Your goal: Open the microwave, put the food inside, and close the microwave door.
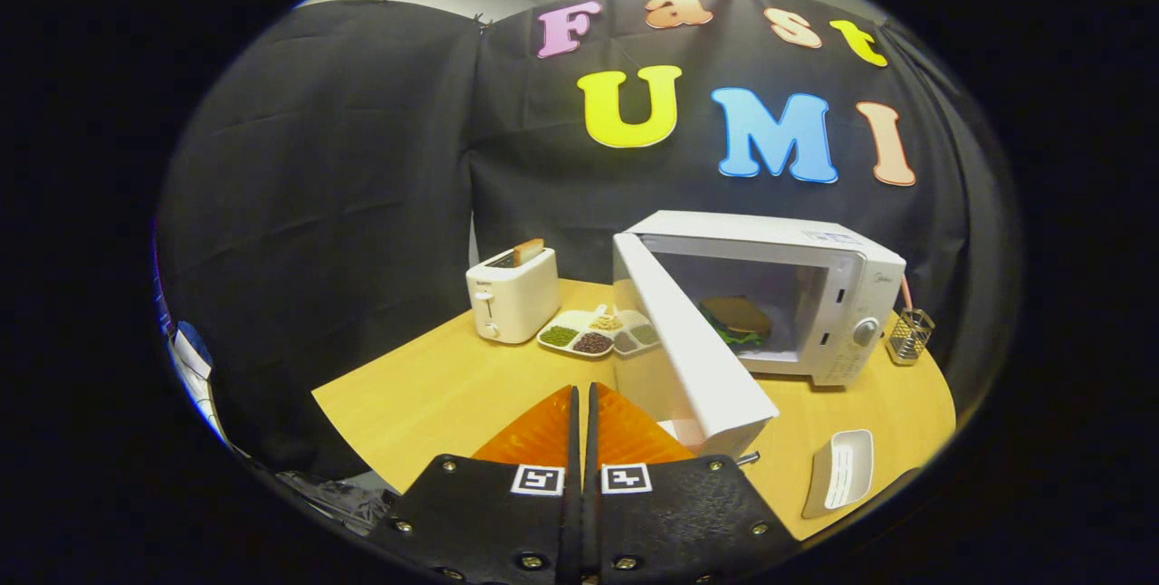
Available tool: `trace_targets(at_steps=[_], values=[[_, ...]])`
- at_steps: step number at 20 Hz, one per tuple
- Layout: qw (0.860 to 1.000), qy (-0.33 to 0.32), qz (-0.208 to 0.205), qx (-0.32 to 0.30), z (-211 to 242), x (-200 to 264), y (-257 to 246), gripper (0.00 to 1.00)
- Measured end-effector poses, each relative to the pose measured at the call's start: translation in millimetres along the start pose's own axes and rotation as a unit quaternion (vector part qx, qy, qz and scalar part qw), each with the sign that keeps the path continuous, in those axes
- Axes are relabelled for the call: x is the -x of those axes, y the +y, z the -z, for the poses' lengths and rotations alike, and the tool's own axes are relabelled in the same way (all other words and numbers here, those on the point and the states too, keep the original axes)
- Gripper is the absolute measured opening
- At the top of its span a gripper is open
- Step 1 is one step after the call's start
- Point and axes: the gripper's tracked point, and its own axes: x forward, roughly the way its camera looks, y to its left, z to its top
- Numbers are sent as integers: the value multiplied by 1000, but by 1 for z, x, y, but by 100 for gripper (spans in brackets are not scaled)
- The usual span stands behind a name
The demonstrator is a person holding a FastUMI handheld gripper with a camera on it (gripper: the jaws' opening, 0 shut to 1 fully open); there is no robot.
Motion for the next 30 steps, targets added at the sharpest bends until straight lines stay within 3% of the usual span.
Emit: trace_targets(at_steps=[13,30], values=[[996,0,77,-43,-5,-2,-102,1],[982,-16,165,-91,-33,-58,-210,1]])
